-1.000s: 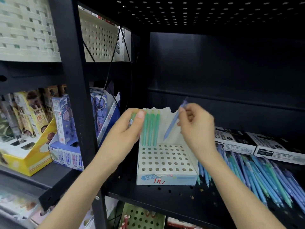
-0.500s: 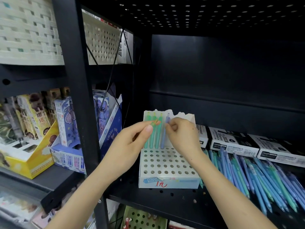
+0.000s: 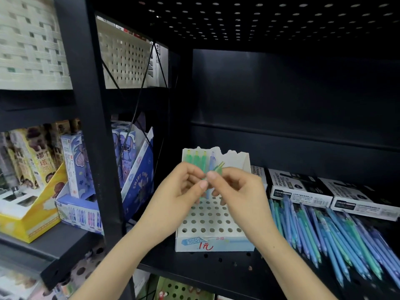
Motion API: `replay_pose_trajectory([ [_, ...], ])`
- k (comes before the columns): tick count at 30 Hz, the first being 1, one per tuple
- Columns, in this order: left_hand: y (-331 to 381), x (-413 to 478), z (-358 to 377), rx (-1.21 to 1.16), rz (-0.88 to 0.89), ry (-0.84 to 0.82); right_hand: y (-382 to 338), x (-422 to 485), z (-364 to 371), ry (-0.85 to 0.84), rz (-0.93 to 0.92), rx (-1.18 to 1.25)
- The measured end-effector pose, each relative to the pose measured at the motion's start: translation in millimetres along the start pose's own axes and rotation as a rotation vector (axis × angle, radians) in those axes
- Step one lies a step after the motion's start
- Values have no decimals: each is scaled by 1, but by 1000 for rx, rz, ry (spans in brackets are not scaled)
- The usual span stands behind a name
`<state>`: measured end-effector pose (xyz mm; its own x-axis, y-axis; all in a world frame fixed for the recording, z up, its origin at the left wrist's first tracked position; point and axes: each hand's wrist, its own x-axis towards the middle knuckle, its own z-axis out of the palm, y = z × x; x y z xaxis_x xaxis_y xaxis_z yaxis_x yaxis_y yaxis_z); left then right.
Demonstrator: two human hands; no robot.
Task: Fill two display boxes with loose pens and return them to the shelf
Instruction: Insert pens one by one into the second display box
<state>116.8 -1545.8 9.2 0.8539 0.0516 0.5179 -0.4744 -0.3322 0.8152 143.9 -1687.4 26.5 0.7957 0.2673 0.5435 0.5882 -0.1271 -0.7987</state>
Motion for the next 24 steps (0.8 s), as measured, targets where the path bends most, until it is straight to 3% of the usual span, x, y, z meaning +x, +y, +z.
replay_pose_trajectory([
  [4,-4,1,-1,303,76,303,3,15,-23,295,-72,14],
  [6,-14,3,-1,339,15,327,13,23,-30,359,-108,-142],
  [9,-35,6,5,343,-36,276,29,29,-28,339,-102,-291],
  [16,-53,11,10,193,-54,185,38,40,-11,251,-109,-387],
  [24,-62,10,7,145,-20,220,35,53,-8,202,-54,-421],
])
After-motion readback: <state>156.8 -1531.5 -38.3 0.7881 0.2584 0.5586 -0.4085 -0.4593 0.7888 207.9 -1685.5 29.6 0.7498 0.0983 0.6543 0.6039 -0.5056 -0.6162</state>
